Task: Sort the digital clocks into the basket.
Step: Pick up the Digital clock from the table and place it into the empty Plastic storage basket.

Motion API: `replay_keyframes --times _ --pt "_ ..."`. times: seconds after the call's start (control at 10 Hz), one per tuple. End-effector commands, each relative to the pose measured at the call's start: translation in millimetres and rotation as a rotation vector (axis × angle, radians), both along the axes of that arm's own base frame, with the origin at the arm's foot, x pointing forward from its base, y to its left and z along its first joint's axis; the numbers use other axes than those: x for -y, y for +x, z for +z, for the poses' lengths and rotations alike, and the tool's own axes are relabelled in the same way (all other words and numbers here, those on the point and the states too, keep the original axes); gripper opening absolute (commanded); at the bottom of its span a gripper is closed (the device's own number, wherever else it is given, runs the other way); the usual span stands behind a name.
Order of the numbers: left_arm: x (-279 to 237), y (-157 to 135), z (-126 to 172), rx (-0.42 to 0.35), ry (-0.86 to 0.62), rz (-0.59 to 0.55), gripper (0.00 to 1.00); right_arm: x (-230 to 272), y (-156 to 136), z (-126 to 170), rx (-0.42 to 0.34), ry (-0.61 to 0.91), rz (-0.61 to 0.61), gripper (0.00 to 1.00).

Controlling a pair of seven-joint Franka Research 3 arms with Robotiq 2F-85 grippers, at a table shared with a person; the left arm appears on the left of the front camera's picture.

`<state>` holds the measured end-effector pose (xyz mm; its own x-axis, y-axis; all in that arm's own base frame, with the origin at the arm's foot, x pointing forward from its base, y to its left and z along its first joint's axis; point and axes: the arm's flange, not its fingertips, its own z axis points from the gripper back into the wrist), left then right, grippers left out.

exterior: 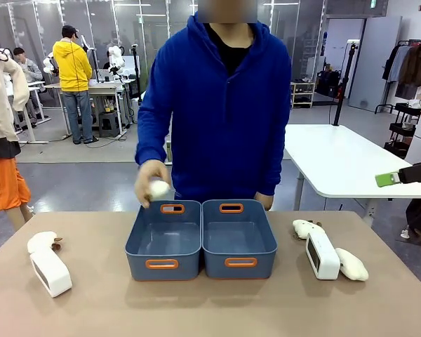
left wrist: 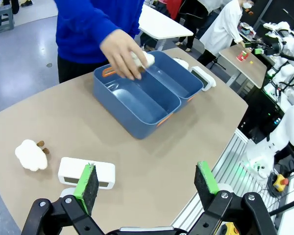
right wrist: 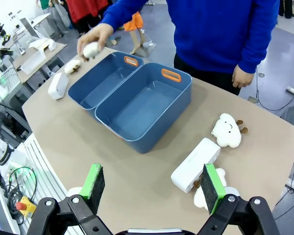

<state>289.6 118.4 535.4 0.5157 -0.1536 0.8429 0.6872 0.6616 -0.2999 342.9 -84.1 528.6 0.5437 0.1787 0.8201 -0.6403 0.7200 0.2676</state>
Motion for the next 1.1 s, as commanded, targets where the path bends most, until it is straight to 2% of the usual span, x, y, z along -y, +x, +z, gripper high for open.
replay_keyframes --times 0.0,0.6,0.7,0.8,0.9,1.0 --pt "-1.3 2.1 2.2 0.018 -0.009 -0.020 1.00 1.4 2.1 -2.1 0.019 0.002 0.014 1.00" --pt "-1.3 2.1 2.2 0.018 -0.009 -0.020 1.00 1.0 -0.6 -0.2 0.001 0.001 0.000 1.00" --pt "-1.3 2.1 2.2 0.018 -0.009 -0.020 1.00 -4.7 -5.2 29.0 -0.050 -0.202 -0.121 1.00" --pt "-1.3 2.1 2.2 0.018 -0.009 -0.020 1.00 -24.6 9.4 31.8 -0.216 -0.330 -0.226 1.00" --pt "-1.3 2.1 2.2 0.018 -0.009 -0.020 1.00 -43.9 34.0 20.7 -0.375 -0.407 -0.293 1.00" --pt "-1.3 2.1 2.2 0.018 -0.009 -0.020 1.00 -62.5 55.5 3.1 -0.463 -0.444 -0.311 1.00"
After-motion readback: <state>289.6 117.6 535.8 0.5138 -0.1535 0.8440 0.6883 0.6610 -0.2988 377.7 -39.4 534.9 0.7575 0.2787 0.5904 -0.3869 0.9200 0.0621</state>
